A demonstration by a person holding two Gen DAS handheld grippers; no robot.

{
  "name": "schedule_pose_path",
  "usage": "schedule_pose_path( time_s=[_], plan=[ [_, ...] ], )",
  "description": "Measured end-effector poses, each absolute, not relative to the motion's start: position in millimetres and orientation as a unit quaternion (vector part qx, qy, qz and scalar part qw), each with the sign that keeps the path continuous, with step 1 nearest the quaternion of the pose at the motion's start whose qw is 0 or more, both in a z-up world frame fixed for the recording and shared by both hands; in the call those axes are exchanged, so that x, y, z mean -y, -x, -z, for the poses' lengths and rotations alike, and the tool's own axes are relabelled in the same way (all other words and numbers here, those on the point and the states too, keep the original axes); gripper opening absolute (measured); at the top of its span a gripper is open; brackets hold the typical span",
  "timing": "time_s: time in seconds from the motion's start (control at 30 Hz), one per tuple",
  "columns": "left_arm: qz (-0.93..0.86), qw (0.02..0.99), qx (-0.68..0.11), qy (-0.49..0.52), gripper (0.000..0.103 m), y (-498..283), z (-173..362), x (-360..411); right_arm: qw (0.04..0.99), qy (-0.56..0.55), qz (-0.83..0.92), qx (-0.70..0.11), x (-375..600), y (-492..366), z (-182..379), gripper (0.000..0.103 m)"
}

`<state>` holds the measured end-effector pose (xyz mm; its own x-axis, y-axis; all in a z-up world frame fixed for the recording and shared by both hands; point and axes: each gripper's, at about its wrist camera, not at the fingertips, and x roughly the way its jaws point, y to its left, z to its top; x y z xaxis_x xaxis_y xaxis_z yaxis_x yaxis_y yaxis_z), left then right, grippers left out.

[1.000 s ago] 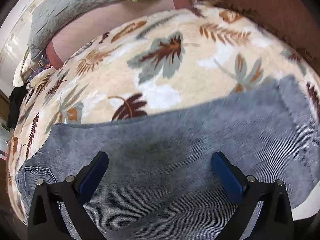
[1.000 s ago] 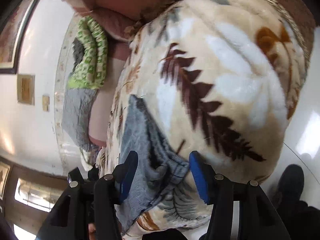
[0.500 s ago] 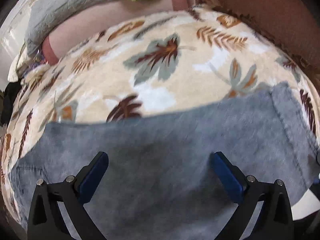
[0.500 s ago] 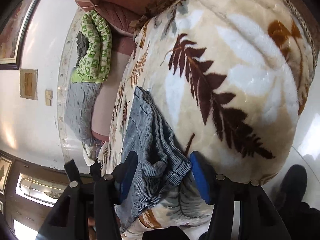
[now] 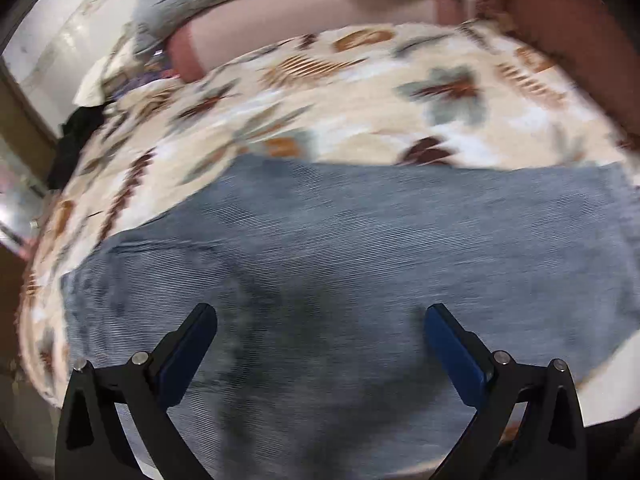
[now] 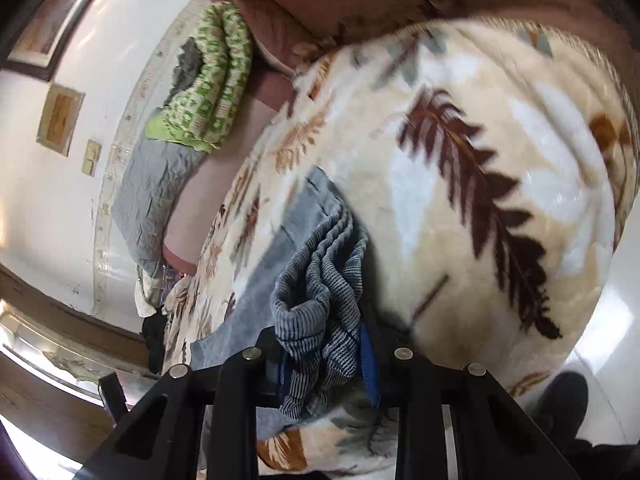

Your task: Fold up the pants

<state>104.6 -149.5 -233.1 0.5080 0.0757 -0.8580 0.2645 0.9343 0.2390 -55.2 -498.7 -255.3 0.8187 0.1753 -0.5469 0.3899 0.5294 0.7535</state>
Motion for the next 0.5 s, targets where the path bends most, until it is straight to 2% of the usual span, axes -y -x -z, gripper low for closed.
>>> schedule_pose_path(
  time_s=[0.07, 0.17, 0.5],
  plan=[
    [0.048, 0.835, -0.521, -0.170, 0.103, -116.6, 251.4, 138.4, 0.829, -0.471, 0.074, -0.292, 494.7, 53.9, 249.9, 0.029],
    [0.063, 0.831, -0.541, -0.112, 0.103, -121.5, 242.7, 126.4, 0.840, -0.452, 0.089, -0.287, 488.8, 51.4, 240.2, 0.029],
    [0.073, 0.855, -0.513, -0.028, 0.103, -120.1, 200.6, 79.1, 0.887, -0.331, 0.026, -0.320, 412.1, 13.8, 188.9, 0.030]
  ],
)
